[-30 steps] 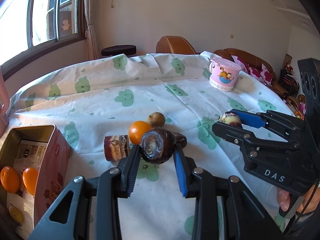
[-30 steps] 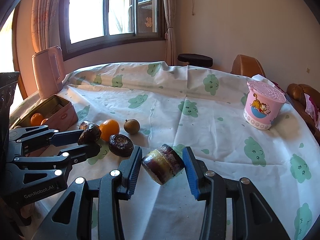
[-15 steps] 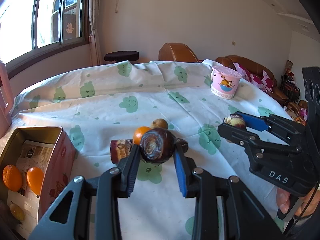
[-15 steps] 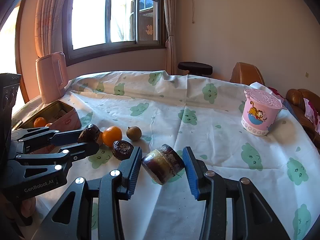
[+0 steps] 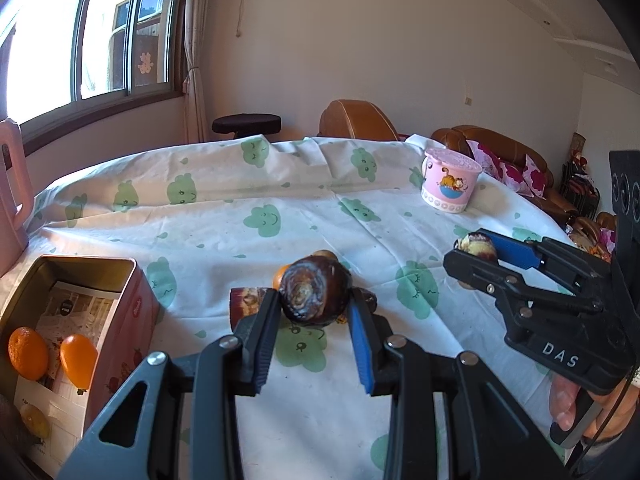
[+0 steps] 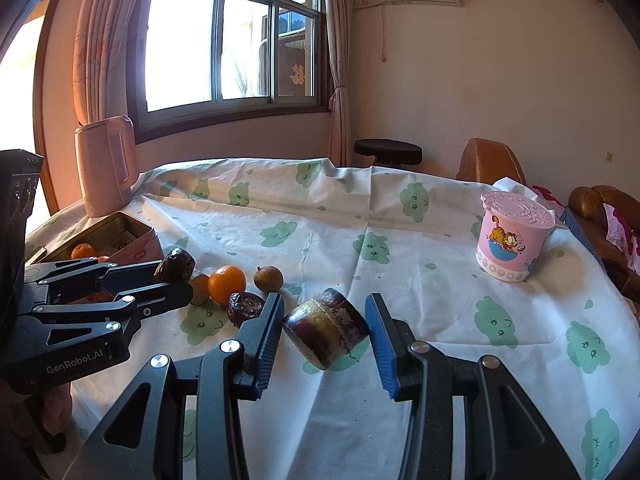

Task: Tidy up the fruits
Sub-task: 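Lift the date with the left tool while the right tool carries the jar toward the tin box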

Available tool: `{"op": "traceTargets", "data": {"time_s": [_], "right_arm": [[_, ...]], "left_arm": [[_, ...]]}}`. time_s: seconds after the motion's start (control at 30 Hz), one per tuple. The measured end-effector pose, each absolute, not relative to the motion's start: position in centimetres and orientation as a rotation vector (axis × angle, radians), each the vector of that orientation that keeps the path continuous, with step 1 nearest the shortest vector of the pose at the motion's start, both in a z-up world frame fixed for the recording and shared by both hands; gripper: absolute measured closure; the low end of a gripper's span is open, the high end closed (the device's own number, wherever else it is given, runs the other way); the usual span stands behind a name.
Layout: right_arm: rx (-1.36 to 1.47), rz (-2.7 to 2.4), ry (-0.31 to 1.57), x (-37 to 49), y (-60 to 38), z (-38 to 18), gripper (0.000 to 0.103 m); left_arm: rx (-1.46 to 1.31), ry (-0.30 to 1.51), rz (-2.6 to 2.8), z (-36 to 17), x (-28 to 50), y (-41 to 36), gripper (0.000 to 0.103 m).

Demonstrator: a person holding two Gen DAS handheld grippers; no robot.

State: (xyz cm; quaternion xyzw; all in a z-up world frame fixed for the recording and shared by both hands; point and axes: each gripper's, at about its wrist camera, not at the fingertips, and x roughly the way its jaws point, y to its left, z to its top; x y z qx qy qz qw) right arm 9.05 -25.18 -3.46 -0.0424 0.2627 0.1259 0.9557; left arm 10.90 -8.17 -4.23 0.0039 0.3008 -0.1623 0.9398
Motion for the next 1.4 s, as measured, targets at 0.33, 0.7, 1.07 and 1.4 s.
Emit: {"op": "traceTargets", "data": {"time_s": [0.33, 0.7, 1.07, 1.4], "right_arm": [[-0.085, 0.251, 0.498, 8.5, -25.3, -3.1, 0.059], [-0.083, 0.237, 0.446, 7.6, -25.6, -2.7, 0.059], [-0.084, 0.22, 0.378, 6.3, -25.6, -2.2, 0.059], [-0.078, 0.246, 0.385, 6.0, -24.8, -2.0, 0.059]], "left_arm": [[0.013, 0.565, -0.318, -3.8, 10.1, -8.0, 0.067], [0.021, 0.514, -0.294, -3.3, 9.2, -7.9, 0.067], [0.056, 0.429, -0.241, -2.7, 7.7, -8.1, 0.067], [0.034, 0.449, -0.237, -2.7, 6.9, -6.9, 0.067]]}}
